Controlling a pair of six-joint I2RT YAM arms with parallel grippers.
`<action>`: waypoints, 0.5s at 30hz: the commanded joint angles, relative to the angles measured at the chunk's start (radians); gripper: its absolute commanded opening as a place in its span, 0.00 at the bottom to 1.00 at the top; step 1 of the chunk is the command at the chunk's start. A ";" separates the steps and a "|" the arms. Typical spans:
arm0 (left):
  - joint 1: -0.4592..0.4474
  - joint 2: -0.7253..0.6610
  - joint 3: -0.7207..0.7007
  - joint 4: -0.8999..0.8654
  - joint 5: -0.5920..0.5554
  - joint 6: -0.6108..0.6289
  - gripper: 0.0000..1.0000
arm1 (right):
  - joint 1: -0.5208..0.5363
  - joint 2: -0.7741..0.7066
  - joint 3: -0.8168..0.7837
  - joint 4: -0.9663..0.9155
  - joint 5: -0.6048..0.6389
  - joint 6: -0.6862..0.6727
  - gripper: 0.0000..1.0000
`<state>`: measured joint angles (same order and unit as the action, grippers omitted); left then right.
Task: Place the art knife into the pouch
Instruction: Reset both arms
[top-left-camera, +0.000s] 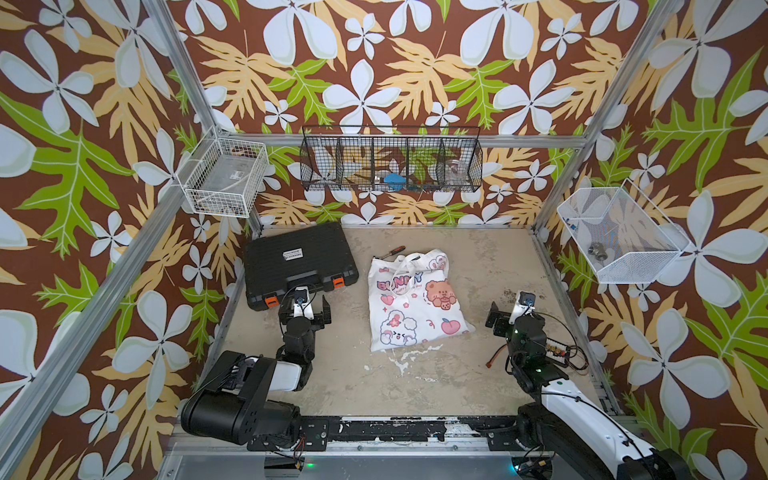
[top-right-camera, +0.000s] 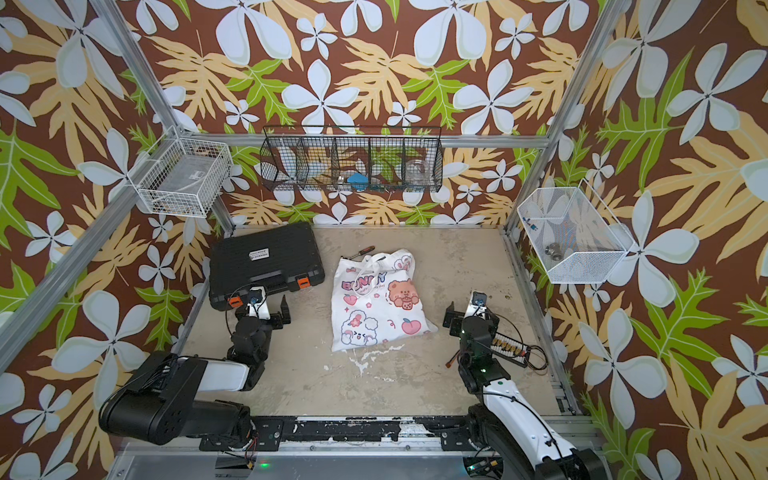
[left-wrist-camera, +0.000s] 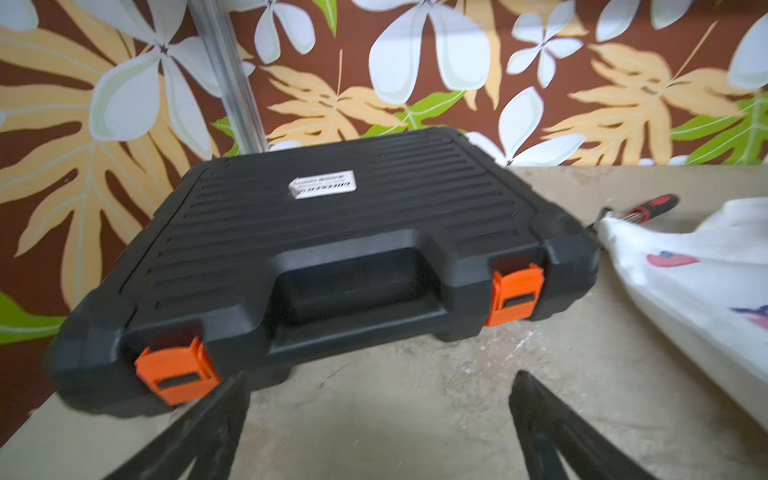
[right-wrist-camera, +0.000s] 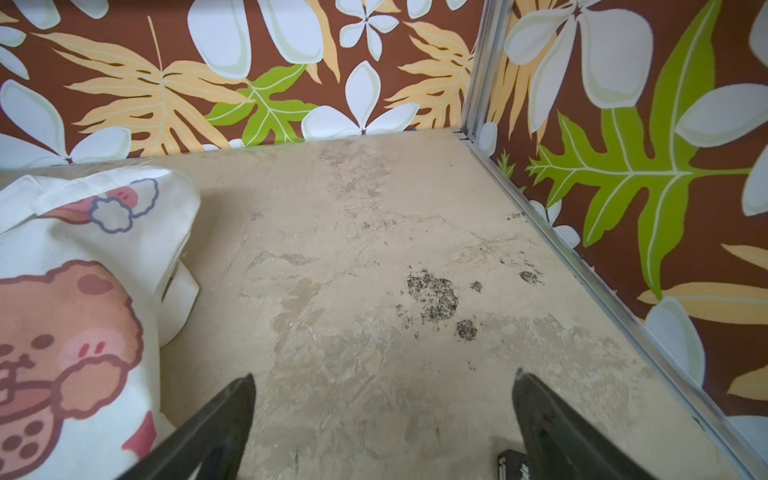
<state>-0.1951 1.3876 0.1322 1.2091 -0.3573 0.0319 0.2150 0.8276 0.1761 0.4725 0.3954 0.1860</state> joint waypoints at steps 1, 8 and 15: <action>0.012 0.016 -0.056 0.180 0.038 -0.004 1.00 | -0.005 -0.004 -0.071 0.286 0.026 -0.091 1.00; 0.043 0.056 -0.019 0.138 0.040 -0.036 1.00 | -0.060 0.133 -0.154 0.550 -0.019 -0.118 1.00; 0.044 0.075 -0.014 0.175 0.011 -0.040 1.00 | -0.078 0.393 -0.076 0.677 -0.096 -0.154 1.00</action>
<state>-0.1532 1.4536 0.1162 1.3540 -0.3325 0.0006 0.1383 1.1931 0.0700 1.0531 0.3420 0.0669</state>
